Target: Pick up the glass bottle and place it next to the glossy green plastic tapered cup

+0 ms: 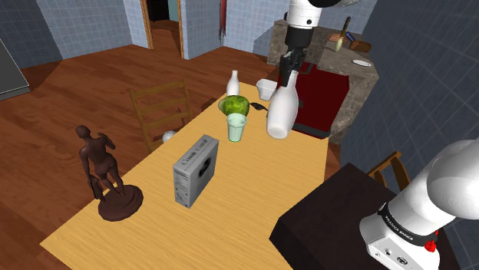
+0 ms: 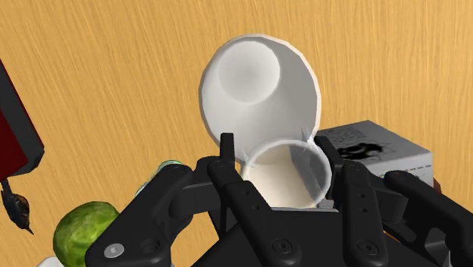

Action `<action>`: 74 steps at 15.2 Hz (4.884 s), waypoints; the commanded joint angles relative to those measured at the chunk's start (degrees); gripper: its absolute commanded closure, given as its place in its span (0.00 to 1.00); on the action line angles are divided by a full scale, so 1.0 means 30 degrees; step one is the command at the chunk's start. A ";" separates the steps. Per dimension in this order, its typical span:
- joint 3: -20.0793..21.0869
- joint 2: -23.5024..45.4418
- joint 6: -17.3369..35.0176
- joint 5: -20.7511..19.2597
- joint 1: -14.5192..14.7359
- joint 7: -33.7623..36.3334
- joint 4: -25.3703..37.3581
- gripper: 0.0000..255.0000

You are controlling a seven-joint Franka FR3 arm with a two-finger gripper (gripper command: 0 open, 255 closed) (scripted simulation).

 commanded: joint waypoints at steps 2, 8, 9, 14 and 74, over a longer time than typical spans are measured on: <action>-0.0561 0.1594 -0.0241 -0.0319 -0.0481 -0.0953 0.1825 1.00; -0.1424 0.5128 -0.1021 -0.0652 -0.1314 -0.2582 0.6137 1.00; -0.1546 0.5772 -0.1218 -0.0679 -0.1452 -0.2842 0.6981 1.00; -0.2054 0.9372 -0.2621 -0.0725 -0.2162 -0.4084 1.1997 1.00; -0.2197 1.4857 1.0056 -0.0837 -0.2347 -0.4169 0.4807 1.00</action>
